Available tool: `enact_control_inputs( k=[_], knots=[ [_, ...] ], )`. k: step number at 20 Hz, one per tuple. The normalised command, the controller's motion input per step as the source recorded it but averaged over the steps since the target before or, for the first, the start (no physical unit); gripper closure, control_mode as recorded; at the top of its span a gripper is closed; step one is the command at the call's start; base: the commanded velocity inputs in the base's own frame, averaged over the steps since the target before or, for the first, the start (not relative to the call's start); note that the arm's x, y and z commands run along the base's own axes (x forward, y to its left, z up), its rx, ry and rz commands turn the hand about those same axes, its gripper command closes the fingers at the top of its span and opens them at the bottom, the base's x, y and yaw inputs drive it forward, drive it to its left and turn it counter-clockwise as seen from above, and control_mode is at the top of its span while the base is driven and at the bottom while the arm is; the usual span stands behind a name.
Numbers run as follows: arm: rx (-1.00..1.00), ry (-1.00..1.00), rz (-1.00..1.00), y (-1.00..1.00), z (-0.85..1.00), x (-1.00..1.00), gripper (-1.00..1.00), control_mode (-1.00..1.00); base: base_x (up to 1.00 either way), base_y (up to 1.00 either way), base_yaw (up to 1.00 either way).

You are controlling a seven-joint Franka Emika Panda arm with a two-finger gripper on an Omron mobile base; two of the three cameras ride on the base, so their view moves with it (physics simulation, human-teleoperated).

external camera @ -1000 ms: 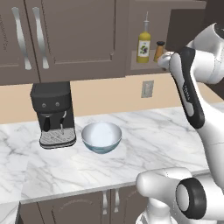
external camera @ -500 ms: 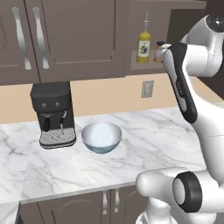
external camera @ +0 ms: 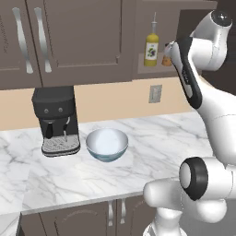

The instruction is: Retrieve the bottle and the shaker from the cabinet and place them next to the mixing bowl on the counter. Then add garlic from the fridge to the mixing bowl.

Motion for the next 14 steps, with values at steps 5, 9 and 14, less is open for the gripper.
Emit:
enact_control_inputs(
  k=[5,9,14],
  knots=[
    [0.0,0.05,0.01,-0.05,0.0,0.54,-1.0,-1.0,0.0,0.0,0.0],
    [0.0,0.05,0.09,0.0,0.0,0.41,-1.0,-1.0,0.0,0.0,0.0],
    [0.0,0.01,0.1,-0.04,-0.02,0.41,-1.0,-1.0,0.0,0.0,0.0]
  ],
)
